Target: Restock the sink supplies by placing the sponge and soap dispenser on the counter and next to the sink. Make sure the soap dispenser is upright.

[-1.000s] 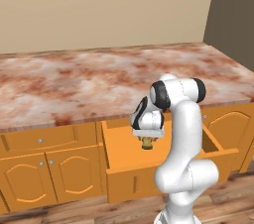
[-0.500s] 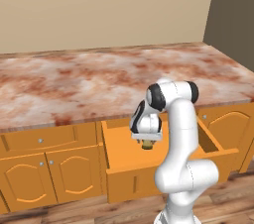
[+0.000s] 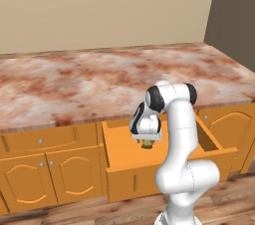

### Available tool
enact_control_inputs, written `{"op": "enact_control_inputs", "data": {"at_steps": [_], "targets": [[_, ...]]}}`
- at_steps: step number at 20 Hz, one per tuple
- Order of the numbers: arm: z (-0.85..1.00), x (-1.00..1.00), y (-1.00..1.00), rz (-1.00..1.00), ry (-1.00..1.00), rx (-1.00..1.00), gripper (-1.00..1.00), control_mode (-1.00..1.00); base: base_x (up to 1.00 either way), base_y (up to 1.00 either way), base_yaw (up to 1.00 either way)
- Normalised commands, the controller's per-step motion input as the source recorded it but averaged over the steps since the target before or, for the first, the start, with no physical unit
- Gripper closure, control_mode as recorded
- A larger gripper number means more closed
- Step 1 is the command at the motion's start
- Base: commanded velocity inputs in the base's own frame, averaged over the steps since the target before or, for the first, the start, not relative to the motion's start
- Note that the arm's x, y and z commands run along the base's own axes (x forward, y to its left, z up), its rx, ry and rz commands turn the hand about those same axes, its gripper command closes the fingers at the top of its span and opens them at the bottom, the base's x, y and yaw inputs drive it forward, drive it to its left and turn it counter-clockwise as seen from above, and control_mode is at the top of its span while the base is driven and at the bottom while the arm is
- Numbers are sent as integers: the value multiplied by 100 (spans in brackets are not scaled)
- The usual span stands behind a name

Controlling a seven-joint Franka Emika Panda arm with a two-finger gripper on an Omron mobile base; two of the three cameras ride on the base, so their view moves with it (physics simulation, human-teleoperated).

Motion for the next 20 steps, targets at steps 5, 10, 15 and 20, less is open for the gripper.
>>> {"op": "enact_control_inputs", "data": {"at_steps": [5, 10, 15, 20], "targets": [[-22, -29, 0, 0, -3, 0, 100, -100, 0, 0, 0], [0, -32, 0, 0, -3, 0, 100, -100, 0, 0, 0], [24, -43, 0, 0, -3, 0, 100, -100, 0, 0, 0], [93, -35, -6, -1, -11, -1, 100, -100, 0, 0, 0]]}}
